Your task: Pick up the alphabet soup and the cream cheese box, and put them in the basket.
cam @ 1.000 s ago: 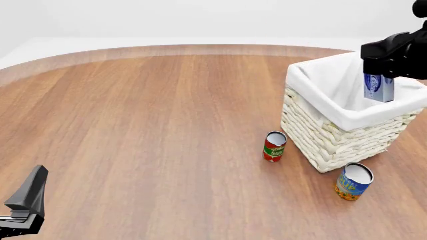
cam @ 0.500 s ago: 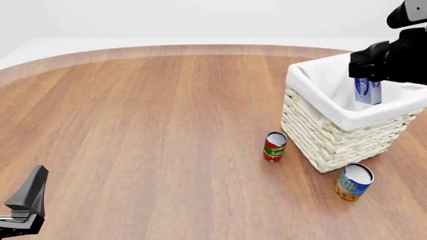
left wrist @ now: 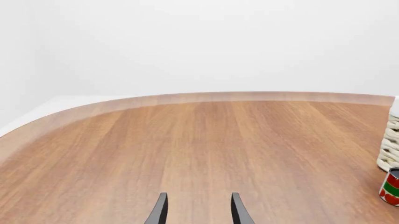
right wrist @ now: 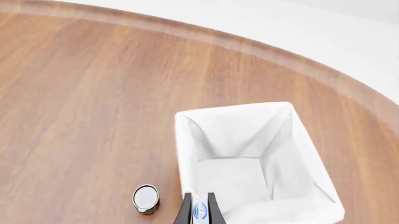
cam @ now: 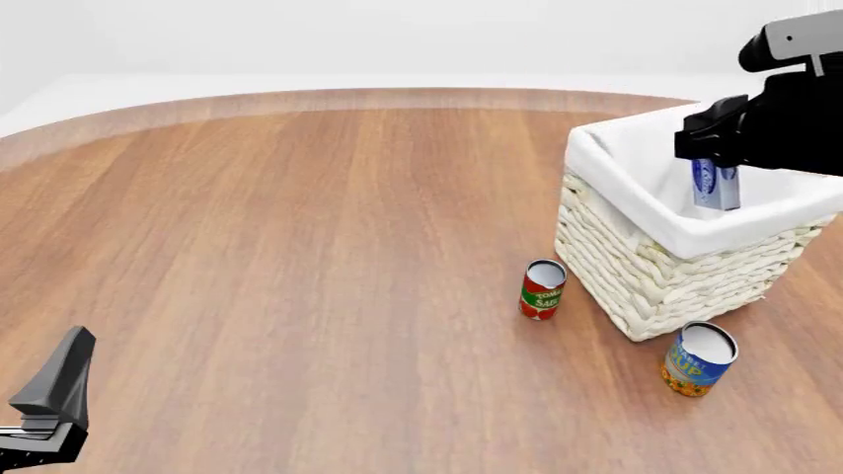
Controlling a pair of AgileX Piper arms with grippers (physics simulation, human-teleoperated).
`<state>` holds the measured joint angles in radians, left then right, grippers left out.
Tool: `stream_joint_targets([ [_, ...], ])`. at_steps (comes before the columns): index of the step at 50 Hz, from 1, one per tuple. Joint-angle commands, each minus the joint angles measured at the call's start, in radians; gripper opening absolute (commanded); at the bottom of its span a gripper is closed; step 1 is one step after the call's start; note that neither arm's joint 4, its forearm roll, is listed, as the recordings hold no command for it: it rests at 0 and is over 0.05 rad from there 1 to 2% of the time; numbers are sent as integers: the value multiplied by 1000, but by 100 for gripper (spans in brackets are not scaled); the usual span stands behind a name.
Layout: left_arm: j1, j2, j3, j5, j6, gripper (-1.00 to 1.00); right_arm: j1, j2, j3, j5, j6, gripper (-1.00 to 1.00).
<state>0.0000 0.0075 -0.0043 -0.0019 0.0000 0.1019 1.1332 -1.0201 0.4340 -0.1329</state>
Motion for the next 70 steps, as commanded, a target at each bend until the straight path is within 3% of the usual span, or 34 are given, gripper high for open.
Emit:
stream_joint_targets([
  [1, 0, 0, 0, 0, 0, 100, -16, 34, 2, -35, 13, -100],
  [70, 0, 0, 0, 0, 0, 100, -114, 296, -52, -184, 45, -100],
])
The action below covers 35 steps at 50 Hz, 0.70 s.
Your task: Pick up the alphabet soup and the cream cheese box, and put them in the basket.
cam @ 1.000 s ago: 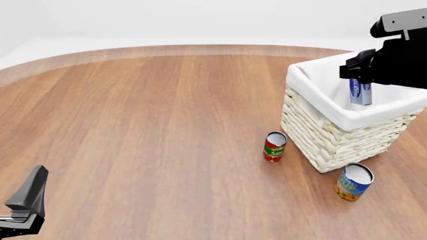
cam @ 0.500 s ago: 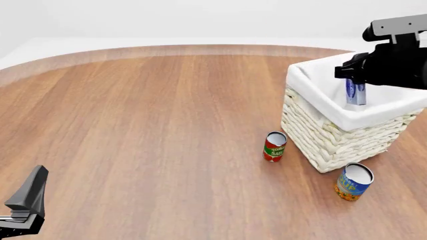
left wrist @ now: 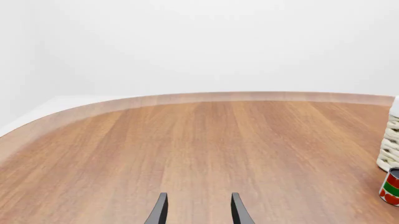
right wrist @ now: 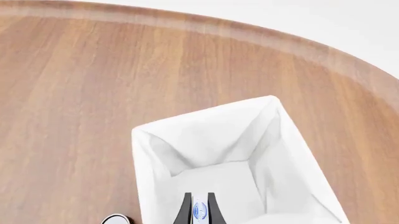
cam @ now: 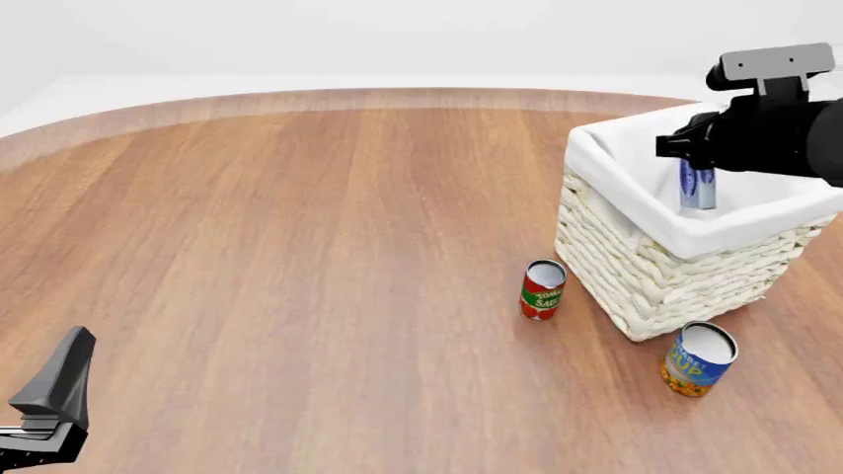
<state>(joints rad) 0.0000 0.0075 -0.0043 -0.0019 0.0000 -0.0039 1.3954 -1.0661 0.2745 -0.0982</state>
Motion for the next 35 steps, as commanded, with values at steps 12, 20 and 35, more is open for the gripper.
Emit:
stream_joint_targets([
  [12, 0, 0, 0, 0, 0, 100, -16, 73, -18, -40, 7, -100],
  [20, 0, 0, 0, 0, 0, 100, -22, 110, -23, -61, 5, -100],
  [35, 0, 0, 0, 0, 0, 100, -40, 149, -30, -82, 2, -100],
])
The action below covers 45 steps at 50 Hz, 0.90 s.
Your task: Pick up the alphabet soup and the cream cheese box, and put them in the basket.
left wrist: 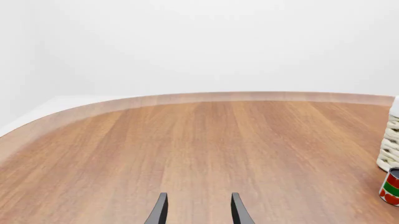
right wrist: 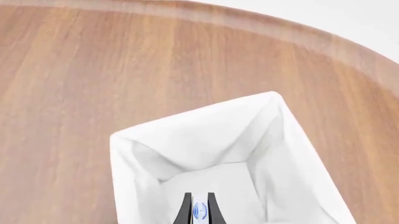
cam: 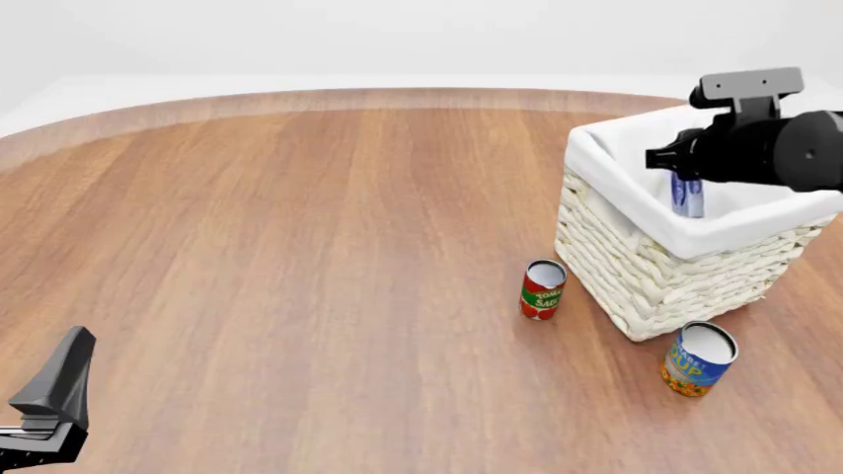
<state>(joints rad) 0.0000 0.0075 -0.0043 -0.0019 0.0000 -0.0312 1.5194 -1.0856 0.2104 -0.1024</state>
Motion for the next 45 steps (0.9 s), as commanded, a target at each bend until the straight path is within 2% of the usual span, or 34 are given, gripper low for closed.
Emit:
stream_joint_targets([
  [1, 0, 0, 0, 0, 0, 100, -15, 28, -11, -18, 3, -100],
  [24, 0, 0, 0, 0, 0, 100, -44, 92, -52, -11, -18, -100],
  [25, 0, 0, 0, 0, 0, 100, -41, 91, -48, -13, -15, 100],
  [45, 0, 0, 0, 0, 0, 100, 9, -2, -21, 42, 1, 100],
])
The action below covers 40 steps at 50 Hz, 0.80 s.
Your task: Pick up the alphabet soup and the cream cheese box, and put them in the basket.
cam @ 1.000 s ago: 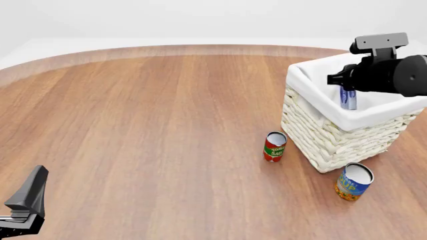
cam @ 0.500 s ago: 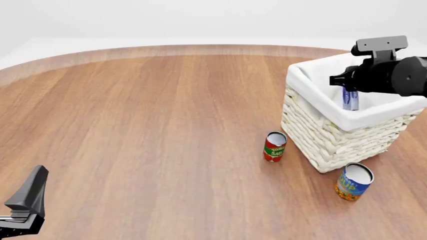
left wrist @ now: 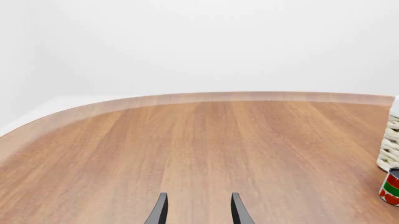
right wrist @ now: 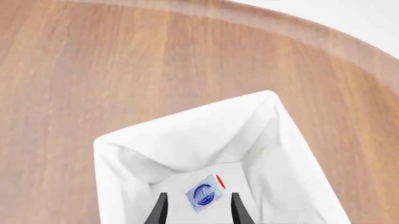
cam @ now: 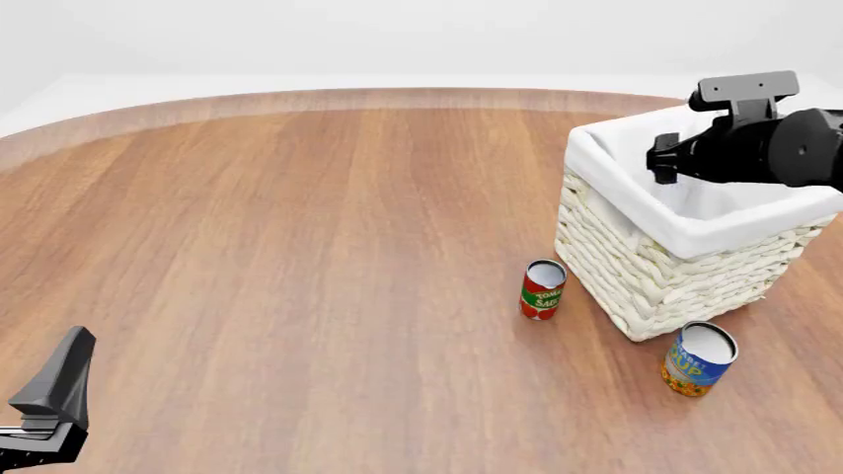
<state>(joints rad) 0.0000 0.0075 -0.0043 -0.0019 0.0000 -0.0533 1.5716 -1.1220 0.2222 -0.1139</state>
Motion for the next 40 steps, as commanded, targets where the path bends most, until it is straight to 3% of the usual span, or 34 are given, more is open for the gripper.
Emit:
stream_joint_targets([
  [1, 0, 0, 0, 0, 0, 100, 37, -60, 22, 31, 11, 100],
  [40, 0, 0, 0, 0, 0, 100, 67, -273, 46, 156, -22, 100],
])
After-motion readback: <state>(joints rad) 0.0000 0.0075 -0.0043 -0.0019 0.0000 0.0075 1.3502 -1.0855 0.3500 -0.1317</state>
